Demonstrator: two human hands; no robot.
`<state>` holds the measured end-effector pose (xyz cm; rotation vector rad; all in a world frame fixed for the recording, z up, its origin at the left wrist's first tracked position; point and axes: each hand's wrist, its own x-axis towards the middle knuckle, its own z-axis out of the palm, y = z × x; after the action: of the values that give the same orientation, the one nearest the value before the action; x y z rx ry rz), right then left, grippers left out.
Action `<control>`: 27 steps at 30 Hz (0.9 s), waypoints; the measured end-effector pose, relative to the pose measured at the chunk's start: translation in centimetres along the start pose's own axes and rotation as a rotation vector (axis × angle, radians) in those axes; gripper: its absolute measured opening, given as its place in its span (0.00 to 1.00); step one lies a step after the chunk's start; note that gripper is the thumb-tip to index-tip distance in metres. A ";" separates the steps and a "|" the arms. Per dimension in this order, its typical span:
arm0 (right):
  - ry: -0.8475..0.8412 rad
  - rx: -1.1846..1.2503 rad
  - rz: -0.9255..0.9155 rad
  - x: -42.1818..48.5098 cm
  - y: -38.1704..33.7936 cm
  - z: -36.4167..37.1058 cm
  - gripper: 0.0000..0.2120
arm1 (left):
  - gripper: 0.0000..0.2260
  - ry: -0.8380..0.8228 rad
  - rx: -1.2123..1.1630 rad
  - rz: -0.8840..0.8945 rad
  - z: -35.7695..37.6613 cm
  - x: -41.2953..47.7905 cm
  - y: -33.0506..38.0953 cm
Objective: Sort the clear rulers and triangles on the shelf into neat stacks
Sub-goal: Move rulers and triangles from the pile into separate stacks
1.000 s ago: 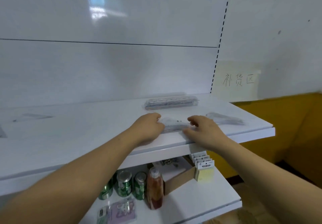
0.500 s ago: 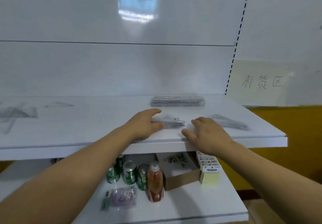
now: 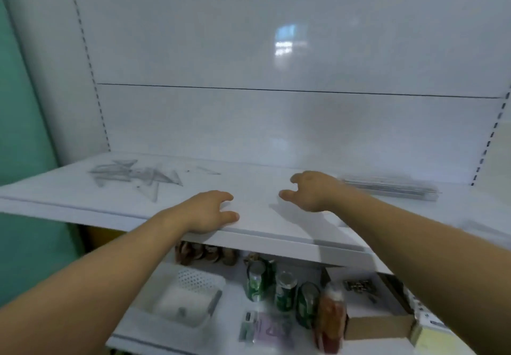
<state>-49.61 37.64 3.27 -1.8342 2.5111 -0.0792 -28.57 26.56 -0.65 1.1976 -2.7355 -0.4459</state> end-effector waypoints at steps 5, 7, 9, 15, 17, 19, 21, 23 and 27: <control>-0.049 0.052 -0.080 6.1 -11.1 1.2 0.33 | 0.28 0.075 0.015 -0.147 -4.0 -2.4 -12.4; -0.054 0.069 -0.109 8.3 -15.3 1.6 0.33 | 0.28 0.102 0.018 -0.200 -5.5 -3.1 -16.7; -0.062 0.083 -0.127 10.2 -18.9 2.1 0.33 | 0.27 0.133 -0.003 -0.249 -6.9 -3.5 -20.4; -0.151 0.131 -0.083 15.8 -25.8 3.7 0.45 | 0.28 0.170 -0.021 -0.338 -9.8 -2.9 -28.5; -0.185 0.137 -0.086 17.5 -27.2 4.2 0.46 | 0.28 0.161 -0.035 -0.358 -10.2 -2.2 -30.3; -0.189 0.133 -0.110 19.3 -28.4 4.7 0.46 | 0.28 0.163 -0.045 -0.370 -10.5 -1.2 -31.8; -0.166 0.108 -0.130 21.1 -29.5 5.0 0.45 | 0.28 0.174 -0.040 -0.373 -10.7 0.0 -32.9; -0.139 0.073 -0.158 22.9 -30.4 5.1 0.43 | 0.30 0.183 -0.037 -0.359 -10.8 1.4 -33.5; -0.112 0.079 -0.244 26.3 -31.6 4.9 0.38 | 0.38 0.132 0.003 -0.343 -11.3 4.8 -34.5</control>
<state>-27.35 2.87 0.43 -2.0423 2.1699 -0.0777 -5.19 -1.62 -0.81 1.6416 -2.4259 -0.3802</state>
